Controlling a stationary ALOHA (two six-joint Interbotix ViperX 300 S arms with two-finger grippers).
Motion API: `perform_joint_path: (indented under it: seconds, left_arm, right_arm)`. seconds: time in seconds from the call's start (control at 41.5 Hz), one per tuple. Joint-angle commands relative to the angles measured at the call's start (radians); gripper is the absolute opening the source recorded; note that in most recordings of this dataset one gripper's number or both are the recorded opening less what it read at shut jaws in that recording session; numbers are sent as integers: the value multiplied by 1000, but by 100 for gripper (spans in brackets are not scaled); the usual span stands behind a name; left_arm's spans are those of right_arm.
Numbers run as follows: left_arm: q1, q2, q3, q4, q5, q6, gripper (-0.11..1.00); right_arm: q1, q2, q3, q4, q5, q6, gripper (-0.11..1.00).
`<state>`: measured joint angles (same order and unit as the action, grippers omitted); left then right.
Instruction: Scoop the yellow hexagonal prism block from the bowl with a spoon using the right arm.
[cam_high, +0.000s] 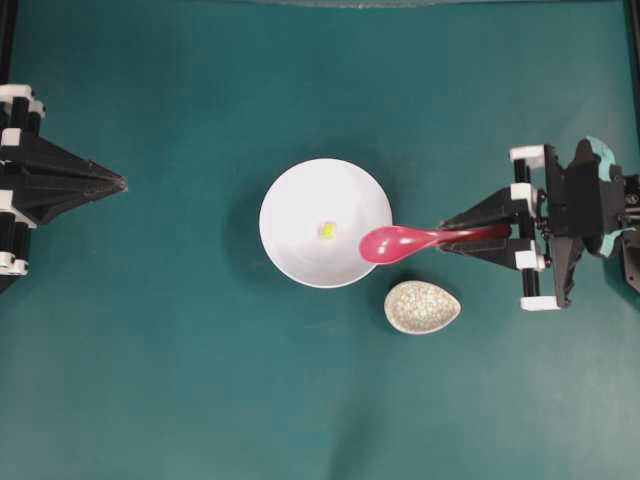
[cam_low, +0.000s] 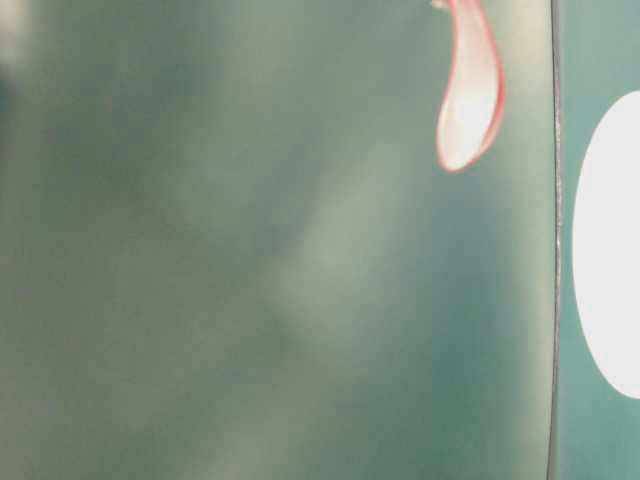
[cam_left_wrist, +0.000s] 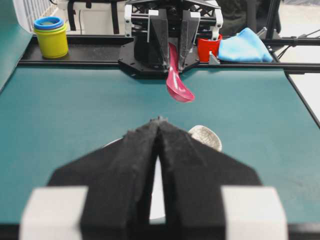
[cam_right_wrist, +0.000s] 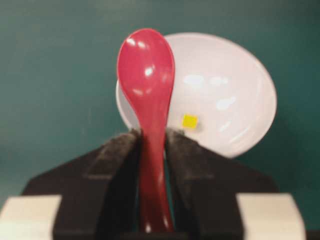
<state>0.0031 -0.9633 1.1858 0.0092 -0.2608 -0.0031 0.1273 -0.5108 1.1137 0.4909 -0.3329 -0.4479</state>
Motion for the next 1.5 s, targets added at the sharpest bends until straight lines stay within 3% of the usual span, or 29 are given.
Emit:
perform_joint_path:
  seconds: [0.0, 0.29, 0.651, 1.158, 1.472]
  left_arm:
    - [0, 3, -31, 3, -5, -2, 0]
    - [0, 3, -31, 3, -5, -3, 0]
    - [0, 3, -31, 3, -5, -3, 0]
    - [2, 5, -29, 3, -5, -3, 0]
    - [0, 11, -29, 3, -5, -3, 0]
  right_arm:
    - [-6, -9, -29, -6, -3, -5, 24]
    - [-6, -11, -31, -6, 11, -5, 25]
    - [-6, -41, -17, 0, 124, 21, 24]
    - [9, -152, 52, 3, 135, 101, 24]
    - [67, -160, 92, 5, 101, 164, 24]
